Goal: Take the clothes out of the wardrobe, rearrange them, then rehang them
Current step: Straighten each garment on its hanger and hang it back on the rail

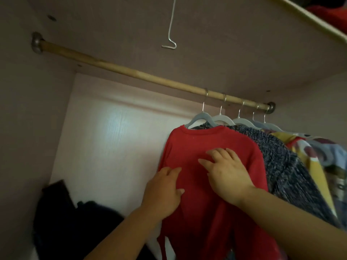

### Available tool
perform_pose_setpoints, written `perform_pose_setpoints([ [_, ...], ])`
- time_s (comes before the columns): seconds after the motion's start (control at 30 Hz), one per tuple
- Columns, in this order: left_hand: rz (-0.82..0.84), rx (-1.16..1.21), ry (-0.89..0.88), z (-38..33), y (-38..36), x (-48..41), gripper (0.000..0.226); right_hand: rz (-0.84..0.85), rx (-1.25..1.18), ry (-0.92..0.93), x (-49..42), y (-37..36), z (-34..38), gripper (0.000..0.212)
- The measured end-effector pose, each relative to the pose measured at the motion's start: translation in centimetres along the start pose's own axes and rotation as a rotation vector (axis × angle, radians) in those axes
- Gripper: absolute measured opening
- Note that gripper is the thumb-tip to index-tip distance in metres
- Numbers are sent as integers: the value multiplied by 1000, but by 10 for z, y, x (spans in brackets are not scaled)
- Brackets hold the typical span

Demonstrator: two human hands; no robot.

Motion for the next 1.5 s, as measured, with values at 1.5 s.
perform_pose_setpoints([
  [1.5, 1210, 341, -1016, -536, 326, 771, 52, 1165, 174, -1513, 763, 847, 217, 59],
])
Point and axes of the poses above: each hand's wrist, its own x-axis away from the middle knuckle, its own y-axis out of the back of the hand, z = x × y, the point moved 1 cm from there along -x, towards the middle knuckle, and after that the axes turned 10 degrees about -z, right-handed, at the moved point
